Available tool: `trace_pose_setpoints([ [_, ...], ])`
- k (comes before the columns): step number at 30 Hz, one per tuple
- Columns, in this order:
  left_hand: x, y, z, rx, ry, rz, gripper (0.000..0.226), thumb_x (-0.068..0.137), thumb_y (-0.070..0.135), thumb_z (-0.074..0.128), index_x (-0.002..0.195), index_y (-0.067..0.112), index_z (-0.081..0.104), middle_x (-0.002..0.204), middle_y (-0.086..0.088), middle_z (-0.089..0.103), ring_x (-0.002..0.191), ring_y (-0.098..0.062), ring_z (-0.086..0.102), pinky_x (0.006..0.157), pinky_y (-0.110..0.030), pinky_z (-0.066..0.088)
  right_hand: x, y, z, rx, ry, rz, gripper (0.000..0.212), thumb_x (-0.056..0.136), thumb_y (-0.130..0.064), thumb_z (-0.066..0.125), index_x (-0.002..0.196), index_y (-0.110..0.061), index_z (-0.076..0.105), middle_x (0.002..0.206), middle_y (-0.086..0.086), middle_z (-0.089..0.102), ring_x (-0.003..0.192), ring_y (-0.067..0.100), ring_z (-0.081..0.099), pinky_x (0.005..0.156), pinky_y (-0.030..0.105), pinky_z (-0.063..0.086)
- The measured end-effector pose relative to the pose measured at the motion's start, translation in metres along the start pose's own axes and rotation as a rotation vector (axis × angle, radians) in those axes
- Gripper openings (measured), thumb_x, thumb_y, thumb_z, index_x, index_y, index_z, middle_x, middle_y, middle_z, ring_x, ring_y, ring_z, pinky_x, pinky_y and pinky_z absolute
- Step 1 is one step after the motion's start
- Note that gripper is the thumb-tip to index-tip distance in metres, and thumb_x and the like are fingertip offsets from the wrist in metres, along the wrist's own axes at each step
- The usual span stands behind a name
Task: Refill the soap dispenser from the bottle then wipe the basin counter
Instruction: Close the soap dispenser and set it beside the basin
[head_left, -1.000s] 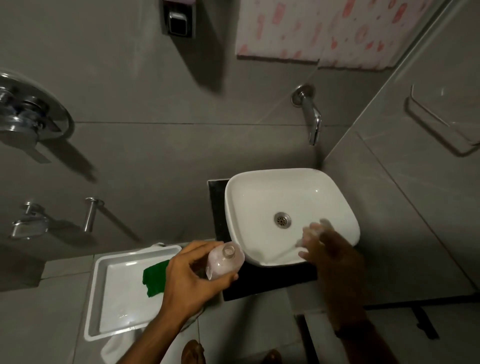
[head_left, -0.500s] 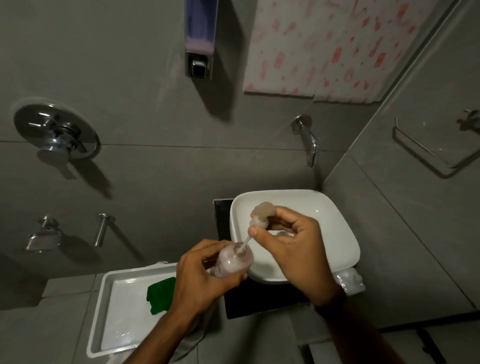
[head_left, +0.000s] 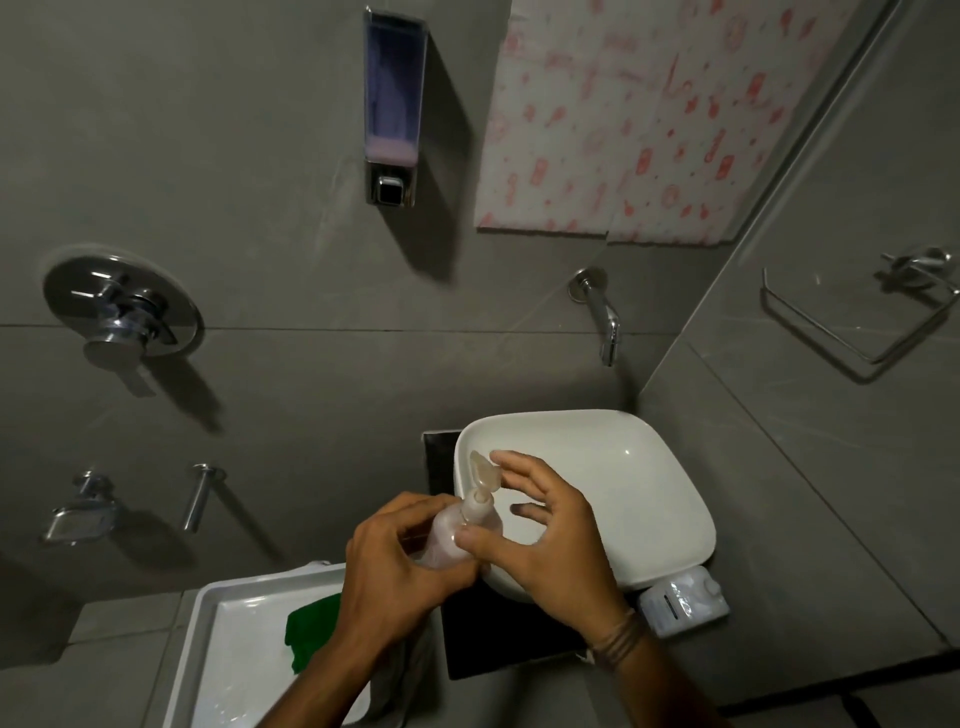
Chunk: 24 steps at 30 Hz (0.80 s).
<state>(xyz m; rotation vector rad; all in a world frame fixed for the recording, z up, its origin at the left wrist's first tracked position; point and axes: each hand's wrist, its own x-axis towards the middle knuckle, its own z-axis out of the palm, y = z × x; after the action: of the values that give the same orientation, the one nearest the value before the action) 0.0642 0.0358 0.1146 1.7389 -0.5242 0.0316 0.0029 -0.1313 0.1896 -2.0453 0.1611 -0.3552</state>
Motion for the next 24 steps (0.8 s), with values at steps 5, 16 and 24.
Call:
trace_pose_setpoints([
  [5, 0.003, 0.003, 0.001, 0.018, -0.019, 0.009, 0.058, 0.064, 0.044, 0.098, 0.118, 0.032, 0.078, 0.109, 0.019, 0.077, 0.103, -0.006, 0.074, 0.083, -0.018, 0.062, 0.005, -0.001, 0.0, 0.028, 0.037, -0.047, 0.058, 0.071, -0.037, 0.088, 0.121, -0.05, 0.062, 0.115, -0.028, 0.072, 0.11, 0.002, 0.07, 0.093, 0.026, 0.061],
  [16, 0.001, 0.008, -0.001, 0.007, -0.009, 0.035, 0.055, 0.063, 0.052, 0.096, 0.114, 0.045, 0.076, 0.111, 0.023, 0.076, 0.103, -0.005, 0.074, 0.081, -0.017, 0.062, 0.007, 0.003, -0.008, -0.021, 0.043, -0.056, 0.086, 0.06, -0.052, 0.094, 0.133, -0.045, 0.051, 0.107, -0.019, 0.074, 0.108, 0.008, 0.07, 0.092, 0.027, 0.06],
  [24, 0.0, 0.008, -0.003, 0.022, -0.004, 0.036, 0.057, 0.063, 0.047, 0.098, 0.116, 0.037, 0.078, 0.111, 0.022, 0.076, 0.103, -0.007, 0.074, 0.081, -0.021, 0.064, 0.007, 0.008, -0.009, -0.047, 0.009, -0.101, 0.083, 0.068, -0.047, 0.091, 0.137, -0.048, 0.046, 0.106, -0.02, 0.073, 0.108, 0.009, 0.069, 0.095, 0.025, 0.058],
])
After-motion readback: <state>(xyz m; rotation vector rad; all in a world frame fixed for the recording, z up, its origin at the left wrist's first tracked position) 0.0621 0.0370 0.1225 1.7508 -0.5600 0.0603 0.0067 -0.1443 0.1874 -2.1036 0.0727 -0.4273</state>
